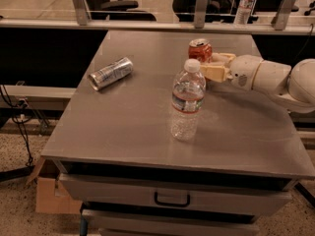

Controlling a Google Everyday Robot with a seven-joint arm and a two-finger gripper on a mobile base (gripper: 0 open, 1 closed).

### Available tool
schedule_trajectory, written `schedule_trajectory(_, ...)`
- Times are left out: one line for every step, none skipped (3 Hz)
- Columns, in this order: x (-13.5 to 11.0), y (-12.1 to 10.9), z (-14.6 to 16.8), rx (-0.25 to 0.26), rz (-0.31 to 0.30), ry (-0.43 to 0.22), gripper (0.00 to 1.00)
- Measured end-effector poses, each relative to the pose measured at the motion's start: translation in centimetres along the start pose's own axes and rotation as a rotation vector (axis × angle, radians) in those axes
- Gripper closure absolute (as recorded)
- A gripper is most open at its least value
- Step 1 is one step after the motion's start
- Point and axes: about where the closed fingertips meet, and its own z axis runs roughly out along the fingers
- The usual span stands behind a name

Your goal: Place coke can upright

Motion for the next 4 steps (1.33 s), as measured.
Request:
schedule_trajectory(0.4, 0.3, 0.2, -0.013, -0.011, 0.013, 0.31)
schedule_trajectory(0.5, 0.5, 0.3, -0.020, -0.019, 0.023, 0.08)
schedule_trajectory(0.6, 0.7, -0.6, -0.012, -0.026, 0.051, 0.00)
schedule_trajectory(1.0, 0.9, -2.3, 0.002, -0.030, 0.118, 0.00)
